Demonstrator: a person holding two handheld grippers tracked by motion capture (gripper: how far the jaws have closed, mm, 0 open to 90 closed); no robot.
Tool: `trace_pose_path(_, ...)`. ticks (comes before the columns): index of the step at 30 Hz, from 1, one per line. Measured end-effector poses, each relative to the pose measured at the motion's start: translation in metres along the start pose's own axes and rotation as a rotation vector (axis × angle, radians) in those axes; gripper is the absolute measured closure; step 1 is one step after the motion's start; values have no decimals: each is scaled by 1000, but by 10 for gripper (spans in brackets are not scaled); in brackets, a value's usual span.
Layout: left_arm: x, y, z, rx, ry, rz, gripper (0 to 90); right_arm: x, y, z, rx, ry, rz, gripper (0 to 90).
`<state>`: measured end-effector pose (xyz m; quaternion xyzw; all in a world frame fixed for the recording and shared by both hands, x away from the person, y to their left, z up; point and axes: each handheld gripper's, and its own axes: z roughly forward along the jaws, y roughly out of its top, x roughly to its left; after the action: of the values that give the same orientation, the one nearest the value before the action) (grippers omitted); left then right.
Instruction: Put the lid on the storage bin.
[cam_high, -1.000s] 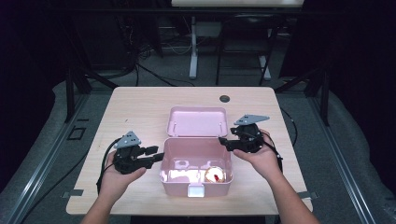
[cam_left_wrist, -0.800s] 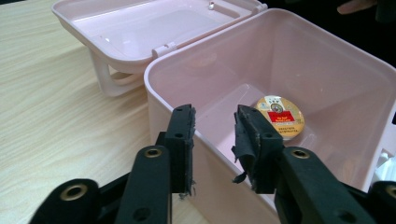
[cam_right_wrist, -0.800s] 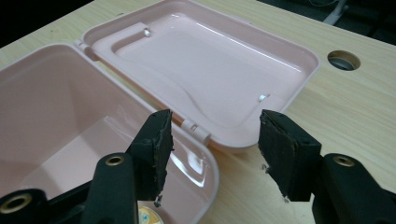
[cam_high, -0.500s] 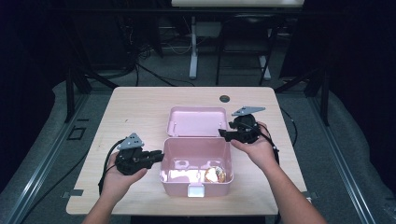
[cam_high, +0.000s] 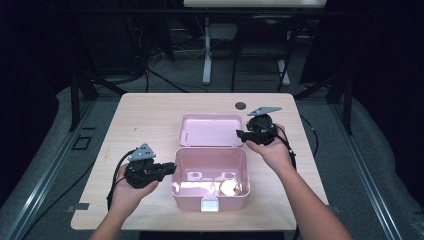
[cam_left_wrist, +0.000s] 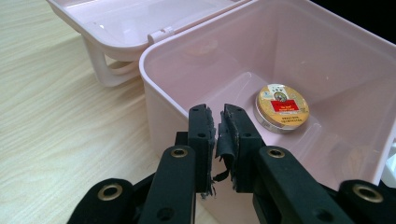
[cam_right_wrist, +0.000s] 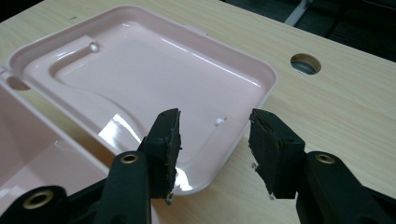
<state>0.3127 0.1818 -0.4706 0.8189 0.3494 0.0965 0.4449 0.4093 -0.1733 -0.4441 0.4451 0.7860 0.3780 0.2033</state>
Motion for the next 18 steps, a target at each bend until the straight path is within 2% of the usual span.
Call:
trace_pose_path(5, 0, 0, 0, 0, 3, 6, 818, -4, 5, 8, 20, -34, 12, 550)
trace_pose_path(9, -1, 0, 0, -1, 7, 13, 817, -8, 9, 17, 35, -32, 52, 569)
trace_pose_path(18, -1, -1, 0, -3, 5, 7, 818, -13, 18, 39, 69, -74, 88, 592)
